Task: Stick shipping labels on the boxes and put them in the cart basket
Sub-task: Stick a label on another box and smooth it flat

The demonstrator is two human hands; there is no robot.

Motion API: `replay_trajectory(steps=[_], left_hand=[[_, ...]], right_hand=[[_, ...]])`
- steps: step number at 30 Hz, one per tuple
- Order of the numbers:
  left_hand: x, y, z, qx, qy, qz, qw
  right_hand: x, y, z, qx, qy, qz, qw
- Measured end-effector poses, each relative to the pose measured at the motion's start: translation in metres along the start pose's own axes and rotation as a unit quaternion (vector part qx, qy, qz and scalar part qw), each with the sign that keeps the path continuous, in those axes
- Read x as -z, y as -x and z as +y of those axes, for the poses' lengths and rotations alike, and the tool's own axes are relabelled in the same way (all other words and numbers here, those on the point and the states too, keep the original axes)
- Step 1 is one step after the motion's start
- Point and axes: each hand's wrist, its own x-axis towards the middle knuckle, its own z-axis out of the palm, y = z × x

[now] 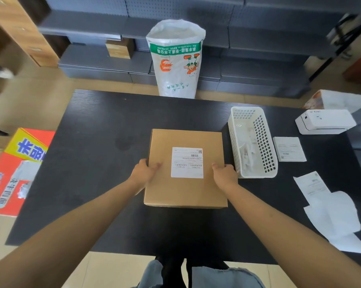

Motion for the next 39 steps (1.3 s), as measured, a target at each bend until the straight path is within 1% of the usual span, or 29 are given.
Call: replay_trajectory(steps=[5,10,15,19,23,27,31,33,36,39], left_hand=[[-0.004,0.007,-0.003,0.017,0.056,-0.028,0.998],[-0.005,0.010,-0.003,0.008,0.036,-0.020,0.999],[0.005,0.015,0.007,-0.007,0.016,-0.005,1.000],[0.022,0.017,0.040,-0.043,0.007,0.015,0.999],[0.032,0.024,0.094,-0.100,-0.026,0.031,0.994],[0.028,0.037,0.156,-0.159,-0.045,0.008,0.986],[0.000,0.060,0.213,-0.207,-0.064,-0.005,0.976],[-0.026,0.075,0.236,-0.222,-0.085,-0.003,0.971],[-0.073,0.108,0.261,-0.255,-0.121,-0.020,0.959],[-0.131,0.148,0.279,-0.319,-0.173,-0.061,0.930]], right_hand=[[0.002,0.000,0.010,0.017,-0.016,-0.021,1.000],[0.007,0.005,0.015,0.024,-0.057,-0.043,0.997],[0.015,0.015,0.011,0.041,-0.079,-0.038,0.995],[0.032,0.024,-0.012,0.083,-0.099,-0.030,0.991],[0.069,0.031,-0.040,0.126,-0.127,0.020,0.984],[0.119,0.035,-0.051,0.142,-0.149,0.063,0.976],[0.178,0.040,-0.042,0.164,-0.170,0.114,0.965],[0.209,0.043,-0.027,0.157,-0.186,0.134,0.961],[0.258,0.051,0.011,0.137,-0.199,0.171,0.955],[0.309,0.067,0.068,0.117,-0.205,0.207,0.949]])
